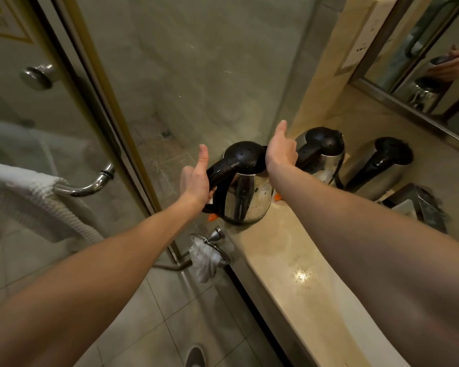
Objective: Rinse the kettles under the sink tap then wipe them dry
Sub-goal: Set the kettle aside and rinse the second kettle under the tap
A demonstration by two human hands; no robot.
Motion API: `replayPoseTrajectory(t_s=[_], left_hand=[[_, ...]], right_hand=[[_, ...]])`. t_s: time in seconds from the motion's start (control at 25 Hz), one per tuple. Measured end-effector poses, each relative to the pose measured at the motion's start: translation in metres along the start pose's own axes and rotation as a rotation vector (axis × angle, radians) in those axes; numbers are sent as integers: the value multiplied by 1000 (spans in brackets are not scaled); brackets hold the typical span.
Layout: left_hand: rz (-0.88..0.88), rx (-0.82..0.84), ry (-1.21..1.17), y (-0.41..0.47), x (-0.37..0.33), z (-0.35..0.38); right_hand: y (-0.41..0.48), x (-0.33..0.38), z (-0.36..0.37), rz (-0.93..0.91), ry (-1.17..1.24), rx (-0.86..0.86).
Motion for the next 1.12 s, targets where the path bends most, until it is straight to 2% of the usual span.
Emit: replayPoseTrajectory(t_s=[0.76,1.0,1.12], left_hand=[[49,-4,48,20,38,23],[40,-17,87,19,36,24],[25,46,115,19,31,21]], right_hand=[[41,-7,22,-28,40,-2],[40,-8,21,-20,-37,11],[35,-7,14,-100,-161,-7]])
Point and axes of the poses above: each hand's wrist, its own y-axis towards the middle knuckle, its own z-axis out of the palm, x = y × z, the point moved 1 cm from there along y, towards the middle knuckle, and after that the axes turned 14 degrees about z, right-handed, at the moved point
